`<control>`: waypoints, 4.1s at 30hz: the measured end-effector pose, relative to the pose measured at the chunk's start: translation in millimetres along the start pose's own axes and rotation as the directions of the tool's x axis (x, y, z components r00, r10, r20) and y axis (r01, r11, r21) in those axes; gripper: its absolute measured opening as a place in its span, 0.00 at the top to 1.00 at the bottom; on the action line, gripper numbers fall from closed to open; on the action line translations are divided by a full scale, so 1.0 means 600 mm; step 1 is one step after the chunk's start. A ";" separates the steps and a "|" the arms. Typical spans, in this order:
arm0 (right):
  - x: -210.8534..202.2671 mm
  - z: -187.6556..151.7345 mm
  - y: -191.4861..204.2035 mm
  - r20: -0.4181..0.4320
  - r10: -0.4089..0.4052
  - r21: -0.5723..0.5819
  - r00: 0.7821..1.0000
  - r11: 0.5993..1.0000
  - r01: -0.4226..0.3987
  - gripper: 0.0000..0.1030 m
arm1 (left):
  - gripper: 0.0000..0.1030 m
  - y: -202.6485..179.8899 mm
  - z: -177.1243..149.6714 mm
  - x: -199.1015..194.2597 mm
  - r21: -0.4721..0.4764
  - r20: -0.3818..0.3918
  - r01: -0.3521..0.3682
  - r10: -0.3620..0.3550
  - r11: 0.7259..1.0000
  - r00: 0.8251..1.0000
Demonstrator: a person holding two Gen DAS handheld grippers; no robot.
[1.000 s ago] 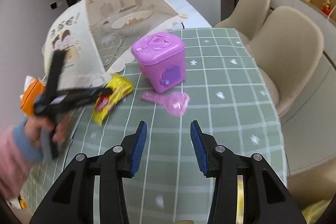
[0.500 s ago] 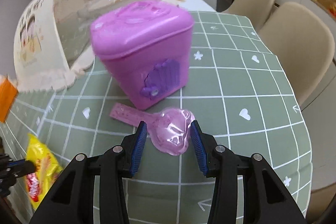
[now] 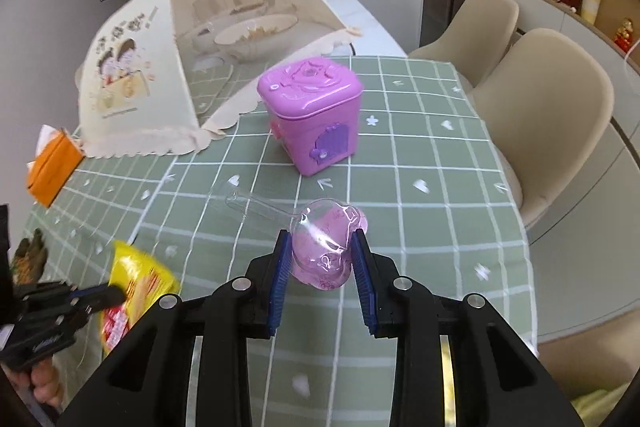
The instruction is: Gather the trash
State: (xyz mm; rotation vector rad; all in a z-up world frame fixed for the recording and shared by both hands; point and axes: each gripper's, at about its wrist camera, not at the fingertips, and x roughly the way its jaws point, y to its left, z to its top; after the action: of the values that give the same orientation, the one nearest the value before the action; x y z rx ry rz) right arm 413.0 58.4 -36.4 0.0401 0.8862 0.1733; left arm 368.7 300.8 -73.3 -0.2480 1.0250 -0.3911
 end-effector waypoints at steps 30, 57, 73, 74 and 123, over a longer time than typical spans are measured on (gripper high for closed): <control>-0.506 -0.233 -0.317 0.350 -0.084 -0.035 0.933 0.994 0.102 0.71 | 0.95 -0.562 -0.119 -0.123 0.265 0.237 0.074 -0.139 0.961 0.962; -0.550 -0.408 -0.625 0.281 -0.138 0.181 0.950 0.979 0.089 0.71 | 0.95 -0.868 -0.320 0.154 0.397 -0.056 0.063 -0.044 0.916 0.997; -0.523 -0.444 -0.678 0.249 -0.119 0.228 0.961 0.972 0.061 0.71 | 0.86 -0.900 -0.343 0.227 0.477 -0.128 0.033 0.031 0.879 0.991; -0.522 -0.445 -0.677 0.250 -0.114 0.231 0.962 0.971 0.055 0.71 | 0.81 -0.898 -0.340 0.218 0.462 -0.125 0.046 0.014 0.886 0.992; -0.671 -0.645 -0.310 0.238 0.147 -0.052 0.960 0.989 -0.138 0.53 | 0.32 -0.704 -0.652 -0.278 0.028 0.412 -0.427 0.378 0.904 0.829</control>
State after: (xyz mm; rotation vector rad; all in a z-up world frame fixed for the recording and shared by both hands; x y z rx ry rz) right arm -110.8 -206.2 7.7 0.0909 0.6365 0.3121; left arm -130.8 -16.9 20.9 0.0065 0.6217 -0.0075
